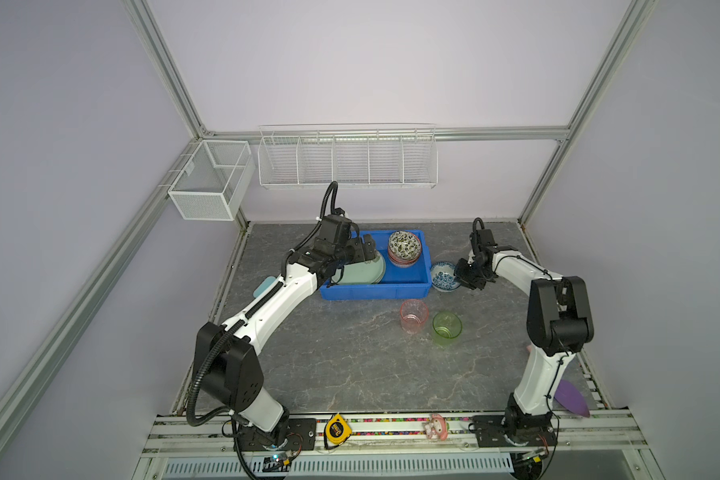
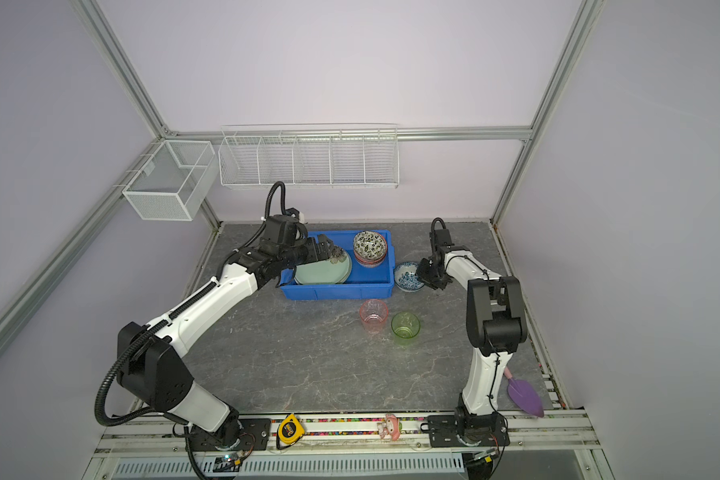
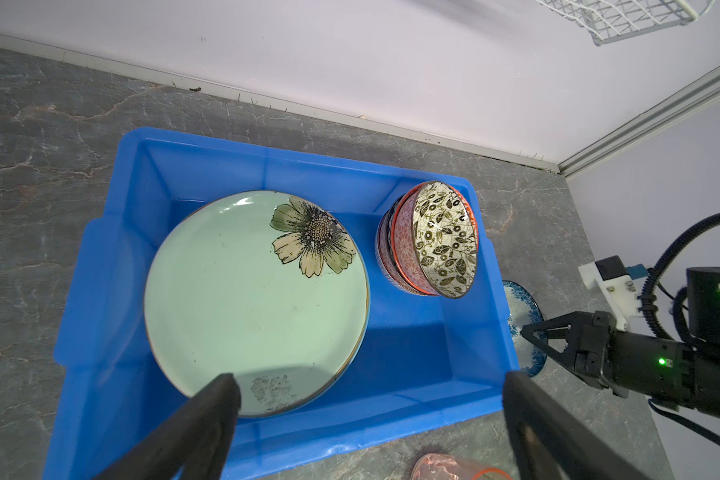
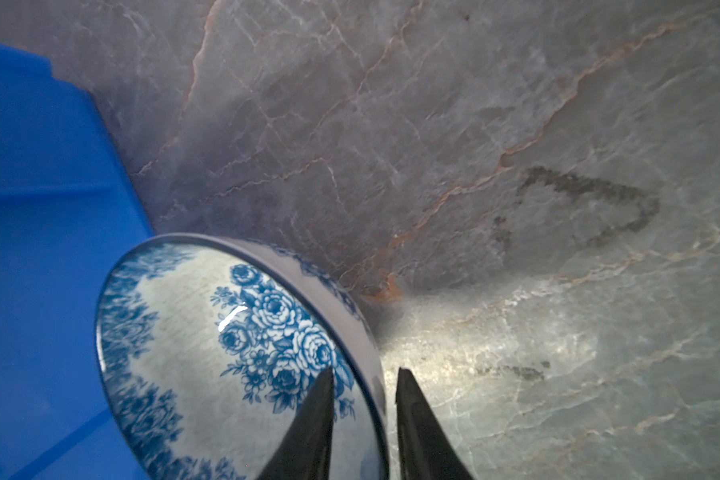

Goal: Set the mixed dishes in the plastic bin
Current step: 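Pinch the rim of the blue floral bowl with the right gripper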

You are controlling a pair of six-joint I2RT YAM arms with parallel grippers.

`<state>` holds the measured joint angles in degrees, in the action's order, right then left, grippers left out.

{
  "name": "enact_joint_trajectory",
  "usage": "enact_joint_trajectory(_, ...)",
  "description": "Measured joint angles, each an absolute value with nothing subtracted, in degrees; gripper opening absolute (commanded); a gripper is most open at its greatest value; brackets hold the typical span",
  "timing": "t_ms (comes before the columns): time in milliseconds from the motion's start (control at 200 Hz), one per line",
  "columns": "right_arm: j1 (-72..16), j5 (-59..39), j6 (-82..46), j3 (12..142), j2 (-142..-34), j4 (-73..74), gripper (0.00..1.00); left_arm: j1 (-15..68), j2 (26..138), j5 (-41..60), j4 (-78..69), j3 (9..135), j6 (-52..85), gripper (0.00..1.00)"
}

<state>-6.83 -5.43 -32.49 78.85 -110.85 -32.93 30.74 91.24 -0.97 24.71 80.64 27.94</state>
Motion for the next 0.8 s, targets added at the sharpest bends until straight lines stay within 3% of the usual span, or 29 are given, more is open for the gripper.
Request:
enact_joint_trajectory(335, -6.8, -5.3, -31.2, 79.3, -111.4, -33.1, 0.08, 30.7, 91.9, -0.5, 25.4, 81.1, 28.3, 0.98)
enact_joint_trajectory(800, -5.7, -2.3, -27.6, 79.3, -107.5, -37.4, 0.07, 32.5, 94.9, 1.3, 27.2, 86.4, 29.3, 0.98)
